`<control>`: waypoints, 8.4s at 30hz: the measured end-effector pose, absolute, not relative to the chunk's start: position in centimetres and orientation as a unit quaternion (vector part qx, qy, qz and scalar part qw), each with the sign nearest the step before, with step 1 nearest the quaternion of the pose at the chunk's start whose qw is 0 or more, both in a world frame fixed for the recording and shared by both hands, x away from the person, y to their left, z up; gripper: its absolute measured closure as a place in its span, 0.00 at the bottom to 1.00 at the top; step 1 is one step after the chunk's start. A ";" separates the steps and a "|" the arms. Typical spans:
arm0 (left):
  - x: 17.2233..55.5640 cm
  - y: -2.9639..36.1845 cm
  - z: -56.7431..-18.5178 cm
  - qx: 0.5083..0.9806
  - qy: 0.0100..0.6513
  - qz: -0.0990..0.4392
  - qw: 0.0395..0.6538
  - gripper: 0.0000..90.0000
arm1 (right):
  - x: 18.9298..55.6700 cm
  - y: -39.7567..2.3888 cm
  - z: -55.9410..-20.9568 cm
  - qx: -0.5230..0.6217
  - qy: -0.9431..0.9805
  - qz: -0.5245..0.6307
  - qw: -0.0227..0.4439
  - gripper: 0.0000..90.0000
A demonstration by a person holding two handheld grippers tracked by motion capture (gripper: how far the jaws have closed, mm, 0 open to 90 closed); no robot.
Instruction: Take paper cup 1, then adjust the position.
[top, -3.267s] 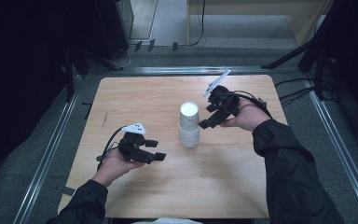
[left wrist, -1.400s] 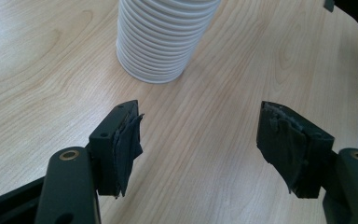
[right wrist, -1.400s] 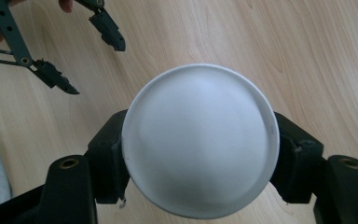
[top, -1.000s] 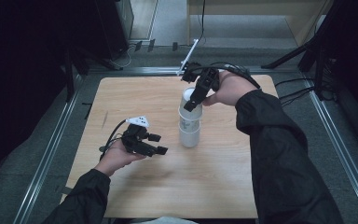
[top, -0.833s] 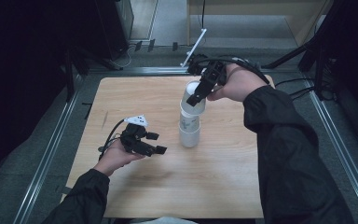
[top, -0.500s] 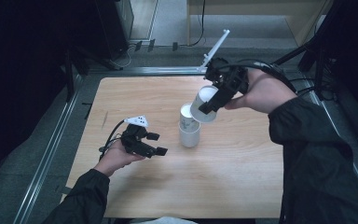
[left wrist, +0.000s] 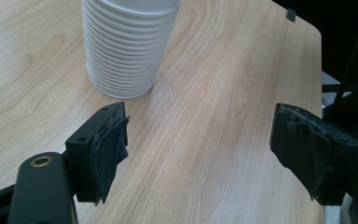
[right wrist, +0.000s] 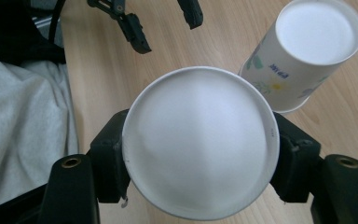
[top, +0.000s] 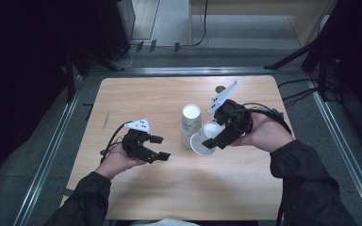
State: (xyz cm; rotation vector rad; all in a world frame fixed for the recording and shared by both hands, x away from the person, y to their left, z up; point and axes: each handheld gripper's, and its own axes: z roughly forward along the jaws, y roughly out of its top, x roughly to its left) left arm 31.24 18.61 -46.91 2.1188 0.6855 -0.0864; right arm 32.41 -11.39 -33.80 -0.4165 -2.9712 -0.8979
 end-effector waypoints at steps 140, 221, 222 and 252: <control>29.5 11.2 -47.7 0.974 0.062 -0.056 0.210 0.33 | 29.6 -7.6 -48.9 -0.059 -0.930 -0.359 0.058 0.38; 29.9 12.8 -45.5 0.947 0.103 -0.067 0.297 0.31 | 30.3 -8.9 -48.5 -0.069 -0.917 -0.387 0.067 0.27; 29.8 12.6 -45.6 0.948 0.102 -0.067 0.294 0.31 | 30.2 -8.8 -48.6 -0.068 -0.918 -0.385 0.067 0.28; 30.0 14.2 -44.7 0.916 0.129 -0.038 0.379 0.14 | 30.3 -9.3 -47.5 -0.064 -0.908 -0.412 0.046 0.38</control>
